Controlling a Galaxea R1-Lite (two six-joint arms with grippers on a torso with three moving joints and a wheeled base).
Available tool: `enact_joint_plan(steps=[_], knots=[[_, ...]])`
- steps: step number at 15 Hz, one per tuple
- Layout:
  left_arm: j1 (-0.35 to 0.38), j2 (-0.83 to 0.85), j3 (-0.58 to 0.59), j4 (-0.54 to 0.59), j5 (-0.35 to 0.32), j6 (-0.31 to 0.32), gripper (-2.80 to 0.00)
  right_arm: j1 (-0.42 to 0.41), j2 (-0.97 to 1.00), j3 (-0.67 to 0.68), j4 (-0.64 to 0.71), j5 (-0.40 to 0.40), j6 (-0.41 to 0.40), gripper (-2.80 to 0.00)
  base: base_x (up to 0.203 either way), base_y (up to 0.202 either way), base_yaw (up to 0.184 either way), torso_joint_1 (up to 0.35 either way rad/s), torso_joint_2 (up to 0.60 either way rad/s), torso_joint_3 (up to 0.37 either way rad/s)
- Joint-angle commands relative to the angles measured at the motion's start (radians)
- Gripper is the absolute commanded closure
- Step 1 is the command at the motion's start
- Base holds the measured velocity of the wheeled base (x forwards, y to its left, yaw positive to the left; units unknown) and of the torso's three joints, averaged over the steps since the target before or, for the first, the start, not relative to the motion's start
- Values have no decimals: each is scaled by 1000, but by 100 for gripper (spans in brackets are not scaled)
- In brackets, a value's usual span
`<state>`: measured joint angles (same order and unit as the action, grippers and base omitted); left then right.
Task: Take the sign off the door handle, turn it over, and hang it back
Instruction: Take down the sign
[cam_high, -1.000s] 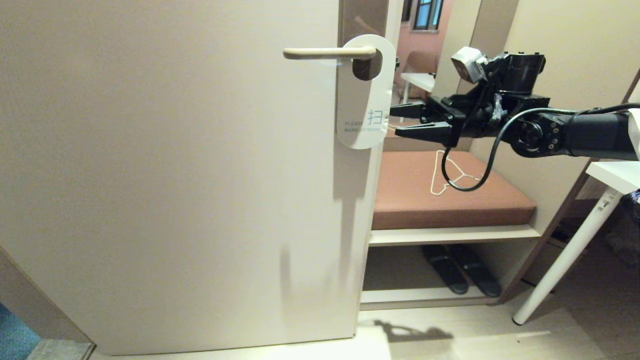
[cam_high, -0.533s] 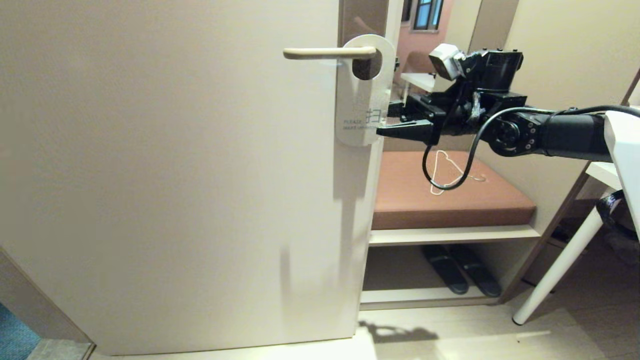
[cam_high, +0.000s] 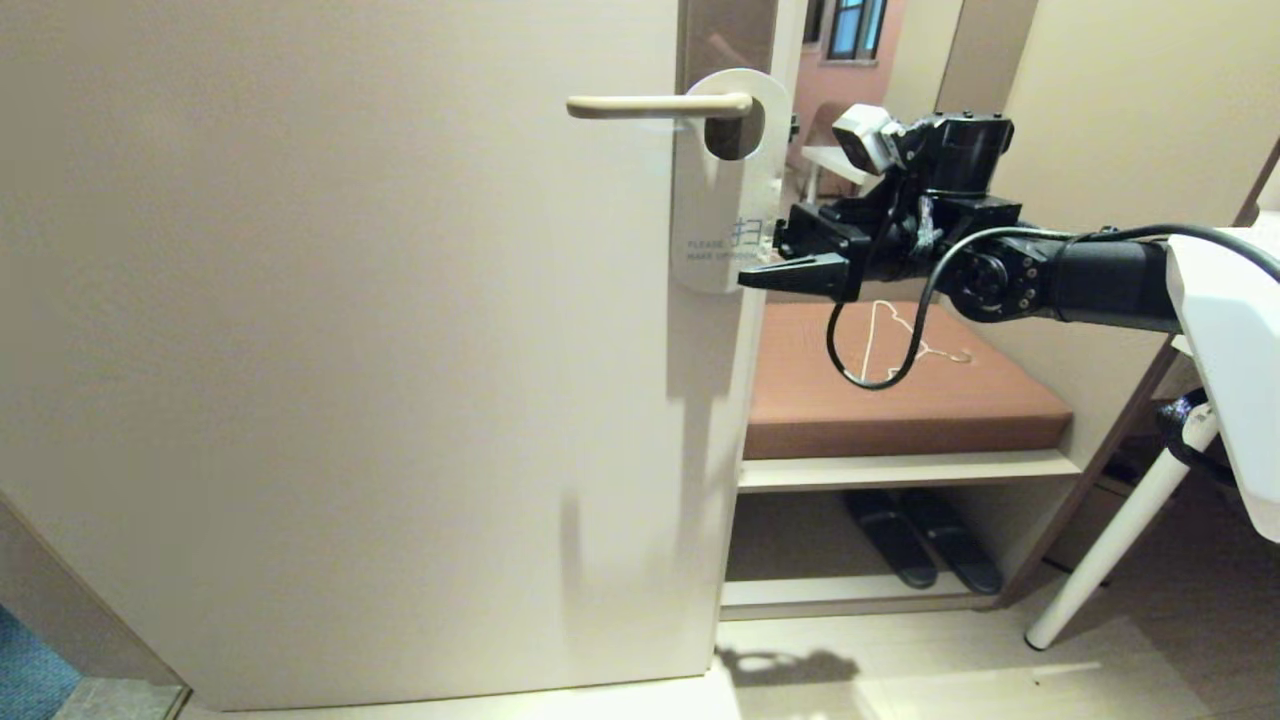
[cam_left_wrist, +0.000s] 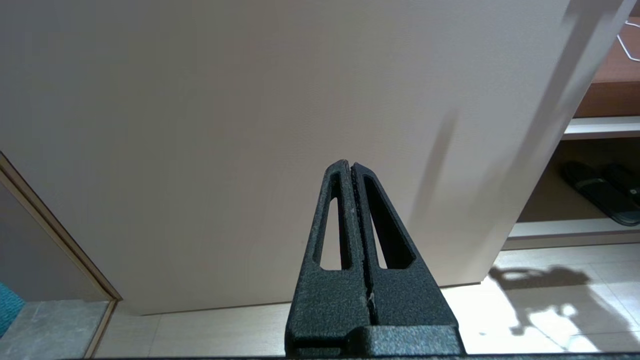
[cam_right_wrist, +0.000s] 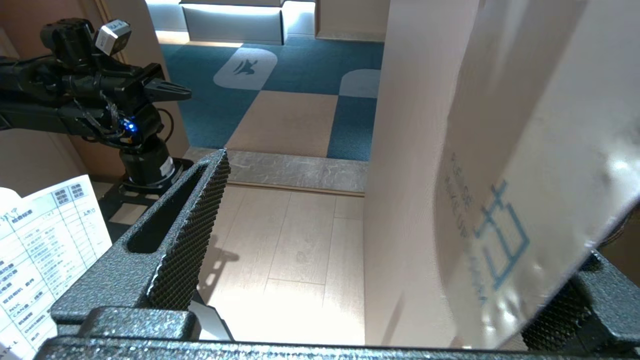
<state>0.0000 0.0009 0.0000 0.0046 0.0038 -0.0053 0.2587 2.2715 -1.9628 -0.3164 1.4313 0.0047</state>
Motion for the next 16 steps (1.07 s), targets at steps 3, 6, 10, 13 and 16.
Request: enact_joint_plan(steps=[3, 6, 10, 13, 16], knots=[[0, 1, 0, 0, 1, -1, 0, 18, 0, -2, -6, 9, 0, -280, 0, 0, 0, 0, 0, 0], [0, 1, 0, 0, 1, -1, 0, 36, -9, -5, -6, 9, 0, -280, 0, 0, 0, 0, 0, 0], [0, 1, 0, 0, -1, -1, 0, 56, -20, -7, -7, 9, -1, -280, 0, 0, 0, 0, 0, 0], [0, 1, 0, 0, 1, -1, 0, 56, -18, -7, -12, 8, -2, -280, 0, 0, 0, 0, 0, 0], [0, 1, 0, 0, 1, -1, 0, 49, -7, -5, -13, -4, -5, -280, 0, 0, 0, 0, 0, 0]])
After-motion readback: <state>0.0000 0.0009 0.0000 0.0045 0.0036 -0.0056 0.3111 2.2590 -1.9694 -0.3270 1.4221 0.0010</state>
